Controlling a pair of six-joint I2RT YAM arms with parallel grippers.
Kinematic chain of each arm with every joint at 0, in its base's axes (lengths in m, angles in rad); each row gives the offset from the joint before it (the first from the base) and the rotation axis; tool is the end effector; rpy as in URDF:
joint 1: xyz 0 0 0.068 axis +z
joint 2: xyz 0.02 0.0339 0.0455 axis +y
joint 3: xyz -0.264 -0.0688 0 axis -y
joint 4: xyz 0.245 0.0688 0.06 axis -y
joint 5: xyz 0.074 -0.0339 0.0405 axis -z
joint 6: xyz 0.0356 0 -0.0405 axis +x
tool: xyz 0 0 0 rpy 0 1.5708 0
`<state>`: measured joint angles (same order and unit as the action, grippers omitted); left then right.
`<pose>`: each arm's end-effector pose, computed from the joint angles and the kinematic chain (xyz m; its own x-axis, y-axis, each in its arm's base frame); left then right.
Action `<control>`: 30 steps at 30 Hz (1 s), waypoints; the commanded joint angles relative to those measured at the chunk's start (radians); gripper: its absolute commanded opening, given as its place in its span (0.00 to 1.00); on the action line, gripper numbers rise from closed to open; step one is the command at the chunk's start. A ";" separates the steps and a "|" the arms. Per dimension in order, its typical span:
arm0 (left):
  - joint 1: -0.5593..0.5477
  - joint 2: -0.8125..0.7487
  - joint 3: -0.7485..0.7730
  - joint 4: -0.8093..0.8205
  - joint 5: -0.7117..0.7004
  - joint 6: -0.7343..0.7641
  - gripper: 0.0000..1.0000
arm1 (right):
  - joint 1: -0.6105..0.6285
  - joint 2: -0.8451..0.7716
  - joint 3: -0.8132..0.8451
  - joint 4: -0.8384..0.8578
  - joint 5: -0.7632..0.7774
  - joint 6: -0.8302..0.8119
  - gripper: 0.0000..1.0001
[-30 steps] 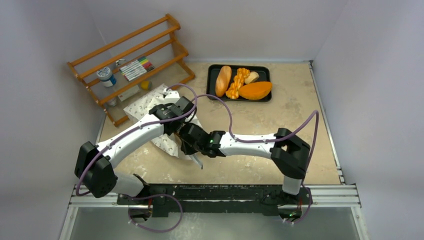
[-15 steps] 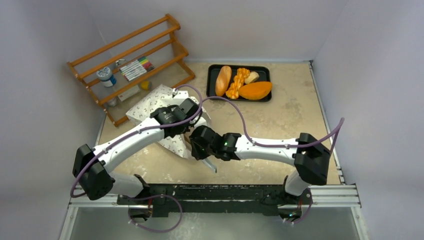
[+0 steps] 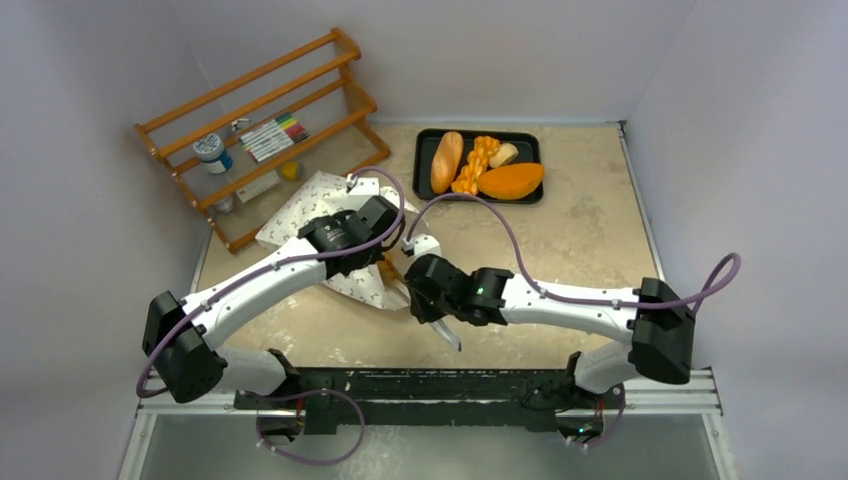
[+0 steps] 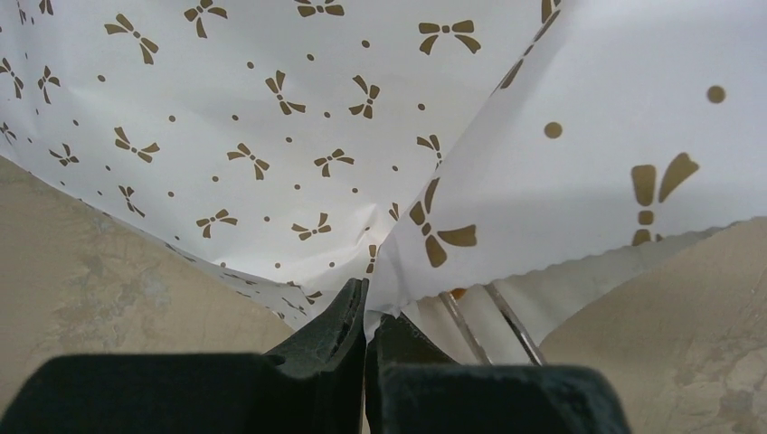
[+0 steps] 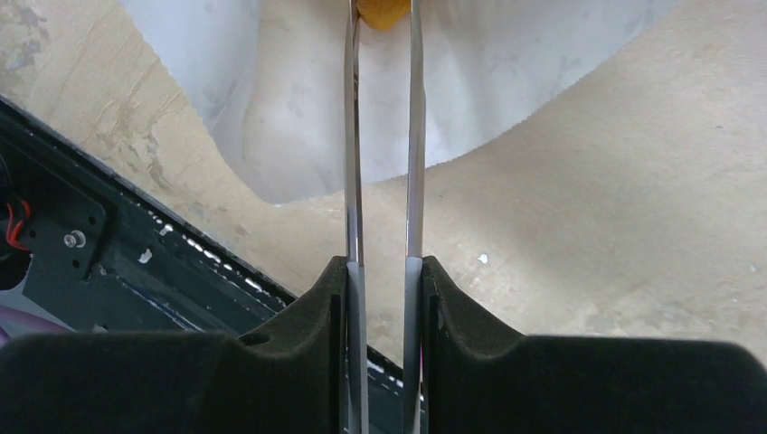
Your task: Take the fake bread out of the paper bag
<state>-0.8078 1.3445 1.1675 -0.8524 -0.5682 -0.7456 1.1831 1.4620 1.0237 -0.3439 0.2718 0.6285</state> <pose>0.1977 -0.1791 0.2976 -0.7184 -0.0761 -0.6915 -0.0950 0.9954 -0.0108 0.1281 0.2884 0.2500 -0.6975 -0.2101 -0.6851 -0.5065 0.8208 0.2640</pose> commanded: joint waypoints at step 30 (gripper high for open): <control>0.055 0.141 -0.072 0.148 -0.021 0.035 0.00 | -0.033 -0.426 0.095 -0.344 0.195 0.043 0.00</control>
<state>-0.7807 1.4681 1.1122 -0.7582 -0.5797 -0.7361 1.1515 1.0973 1.0389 -0.6617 0.4015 0.6556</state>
